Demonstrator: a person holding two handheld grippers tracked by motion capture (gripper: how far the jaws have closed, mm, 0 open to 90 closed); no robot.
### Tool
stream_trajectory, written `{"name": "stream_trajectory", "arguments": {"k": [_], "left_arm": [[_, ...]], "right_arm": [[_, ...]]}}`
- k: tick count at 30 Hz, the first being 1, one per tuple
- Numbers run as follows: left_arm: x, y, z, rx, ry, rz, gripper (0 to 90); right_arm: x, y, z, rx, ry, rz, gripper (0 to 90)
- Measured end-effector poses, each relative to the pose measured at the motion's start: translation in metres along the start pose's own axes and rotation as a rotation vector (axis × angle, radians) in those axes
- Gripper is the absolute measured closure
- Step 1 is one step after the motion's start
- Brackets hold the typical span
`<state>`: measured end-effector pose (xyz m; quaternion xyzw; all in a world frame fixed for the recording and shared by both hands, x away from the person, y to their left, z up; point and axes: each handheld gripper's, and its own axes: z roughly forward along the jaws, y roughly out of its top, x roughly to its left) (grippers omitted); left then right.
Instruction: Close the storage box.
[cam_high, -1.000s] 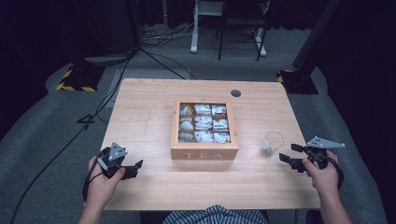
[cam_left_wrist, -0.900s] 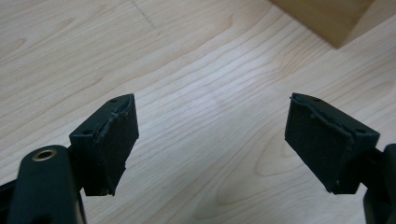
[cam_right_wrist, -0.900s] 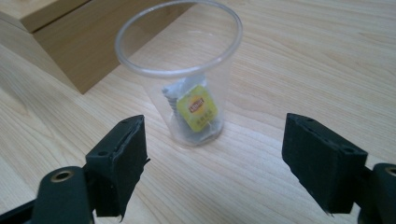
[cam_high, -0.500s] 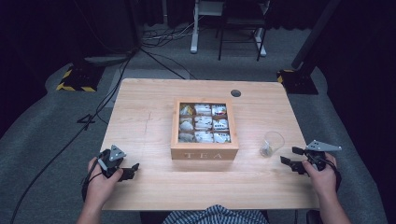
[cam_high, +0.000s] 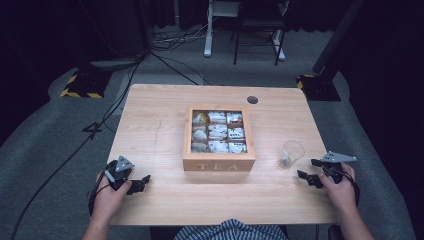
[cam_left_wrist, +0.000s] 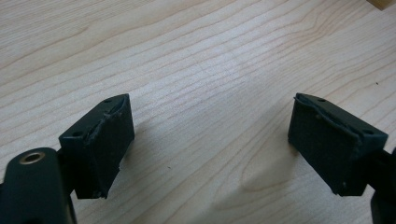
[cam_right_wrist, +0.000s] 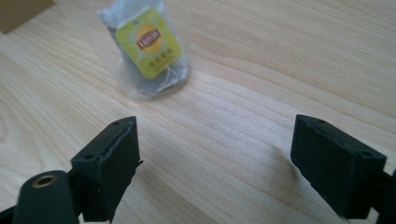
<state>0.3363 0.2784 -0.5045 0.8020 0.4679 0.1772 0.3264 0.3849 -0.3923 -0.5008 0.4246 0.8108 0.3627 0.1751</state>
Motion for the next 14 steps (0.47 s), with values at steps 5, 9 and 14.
{"name": "stream_trajectory", "arguments": {"k": [5,9,14], "left_arm": [[-0.0004,-0.0001,0.0005,-0.003,-0.002,-0.01,13.9],[-0.0005,0.0003,0.0006,0.003,-0.001,-0.012,13.3],[-0.0004,0.0007,0.0014,0.0,0.002,-0.011,12.4]], "right_arm": [[0.0037,0.0027,0.0089,0.029,-0.041,-0.002,2.6],[0.0052,0.0038,0.0108,0.04,-0.039,0.002,0.4],[0.0051,0.0038,0.0108,0.04,-0.039,0.002,0.4]]}}
